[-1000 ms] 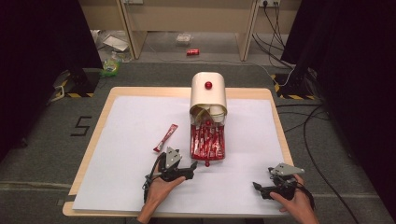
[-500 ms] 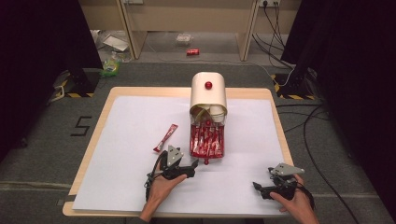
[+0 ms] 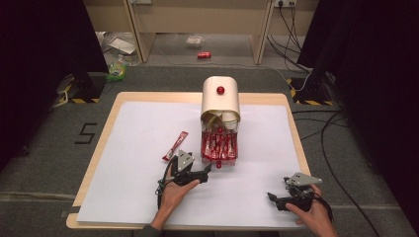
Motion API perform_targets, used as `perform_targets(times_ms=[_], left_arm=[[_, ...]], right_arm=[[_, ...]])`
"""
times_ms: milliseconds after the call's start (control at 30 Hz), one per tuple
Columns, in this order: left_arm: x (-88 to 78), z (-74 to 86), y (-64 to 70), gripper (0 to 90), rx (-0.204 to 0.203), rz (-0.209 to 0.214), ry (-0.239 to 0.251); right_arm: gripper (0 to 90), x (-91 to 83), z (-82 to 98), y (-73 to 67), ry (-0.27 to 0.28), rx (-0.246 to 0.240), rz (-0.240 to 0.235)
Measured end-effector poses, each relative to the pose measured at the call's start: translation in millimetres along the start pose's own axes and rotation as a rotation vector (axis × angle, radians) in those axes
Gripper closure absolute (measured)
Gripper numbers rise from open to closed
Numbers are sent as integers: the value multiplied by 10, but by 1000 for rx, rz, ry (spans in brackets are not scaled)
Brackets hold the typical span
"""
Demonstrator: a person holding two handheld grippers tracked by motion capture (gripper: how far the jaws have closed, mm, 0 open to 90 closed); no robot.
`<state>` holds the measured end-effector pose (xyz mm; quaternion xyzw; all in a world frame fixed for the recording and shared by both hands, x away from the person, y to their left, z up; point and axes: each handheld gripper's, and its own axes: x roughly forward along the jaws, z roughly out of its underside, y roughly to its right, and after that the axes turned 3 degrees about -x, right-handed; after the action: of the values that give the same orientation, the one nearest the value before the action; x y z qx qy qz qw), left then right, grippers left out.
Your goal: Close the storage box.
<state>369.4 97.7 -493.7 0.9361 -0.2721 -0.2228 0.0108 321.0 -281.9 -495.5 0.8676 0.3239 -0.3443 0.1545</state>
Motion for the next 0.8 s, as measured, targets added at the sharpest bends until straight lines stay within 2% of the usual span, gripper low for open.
perform_targets(times_ms=[200,233,367,800], left_arm=[[50,-29,-10,148,-13,1,3],[74,-46,-3,148,-24,15,0],[108,-92,21,147,-14,21,6],[195,-156,8,147,-18,3,20]], right_arm=[[127,0,0,2,0,-2,0],[127,0,0,0,0,0,0],[127,0,0,2,0,-2,0],[127,-1,0,1,-1,-2,0]])
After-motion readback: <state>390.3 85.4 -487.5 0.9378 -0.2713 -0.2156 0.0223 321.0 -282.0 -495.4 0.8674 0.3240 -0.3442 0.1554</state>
